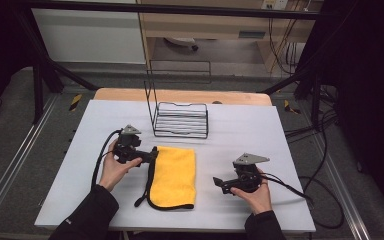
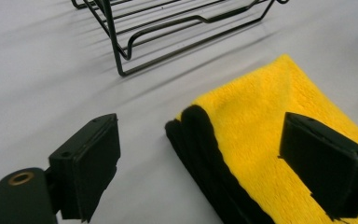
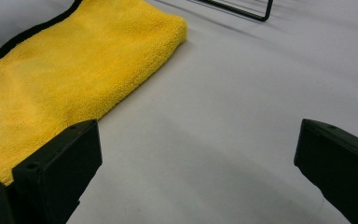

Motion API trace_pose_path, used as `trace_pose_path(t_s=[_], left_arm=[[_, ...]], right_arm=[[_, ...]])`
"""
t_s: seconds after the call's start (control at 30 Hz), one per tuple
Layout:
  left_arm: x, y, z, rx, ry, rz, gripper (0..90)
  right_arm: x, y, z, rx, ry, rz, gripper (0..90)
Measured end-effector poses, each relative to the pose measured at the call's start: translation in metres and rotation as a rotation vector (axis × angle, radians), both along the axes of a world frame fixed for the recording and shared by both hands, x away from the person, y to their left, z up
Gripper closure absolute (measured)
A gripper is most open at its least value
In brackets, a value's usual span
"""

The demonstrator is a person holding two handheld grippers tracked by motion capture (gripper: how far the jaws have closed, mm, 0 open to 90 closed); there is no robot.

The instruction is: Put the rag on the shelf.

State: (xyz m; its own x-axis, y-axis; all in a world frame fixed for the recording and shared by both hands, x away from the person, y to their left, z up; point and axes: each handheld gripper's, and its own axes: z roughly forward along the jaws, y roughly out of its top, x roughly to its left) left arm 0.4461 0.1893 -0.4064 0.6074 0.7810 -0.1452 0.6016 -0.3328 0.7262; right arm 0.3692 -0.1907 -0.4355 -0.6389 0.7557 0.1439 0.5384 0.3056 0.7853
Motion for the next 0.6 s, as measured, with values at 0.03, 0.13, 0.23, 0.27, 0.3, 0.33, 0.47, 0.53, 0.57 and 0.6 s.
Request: trace_pose_path(t_s=[0.03,0.13,0.23,0.27,0.3,0.33,0.47,0.53,0.57,0.6], left_arm=[[0.002,-0.001,-0.002,0.001,0.003,0.006,14.8],[0.005,-0.002,-0.007,0.029,0.010,0.017,18.4],[0.006,-0.003,-0.011,0.047,0.021,0.015,24.4],[0.006,-0.003,-0.012,0.052,0.025,0.015,25.6],[0.007,-0.004,-0.014,0.059,0.025,0.018,26.9],[0.007,-0.004,-0.014,0.059,0.025,0.018,28.5],[0.012,-0.007,-0.020,0.062,0.037,0.033,35.9],[0.014,-0.009,-0.024,0.063,0.048,0.029,39.4],[0.015,-0.010,-0.026,0.058,0.057,0.025,41.5],[0.016,-0.011,-0.028,0.050,0.065,0.021,43.8]], right_arm=[[0.000,0.000,0.000,0.001,0.002,-0.002,1.5],[0.000,0.000,0.000,0.001,0.003,-0.003,1.5],[0.000,0.000,0.000,-0.001,0.003,-0.003,1.6],[0.000,0.000,0.000,0.001,0.003,-0.003,1.6],[-0.001,0.000,0.000,0.003,0.004,-0.004,1.7],[-0.001,0.000,0.000,0.004,0.003,-0.003,1.7],[0.000,0.001,-0.001,0.004,0.007,0.001,2.0],[0.000,0.002,-0.002,0.003,0.014,0.003,2.0],[0.000,0.002,-0.002,0.001,0.013,0.004,2.1],[0.000,0.001,-0.002,-0.001,0.012,0.006,2.1]])
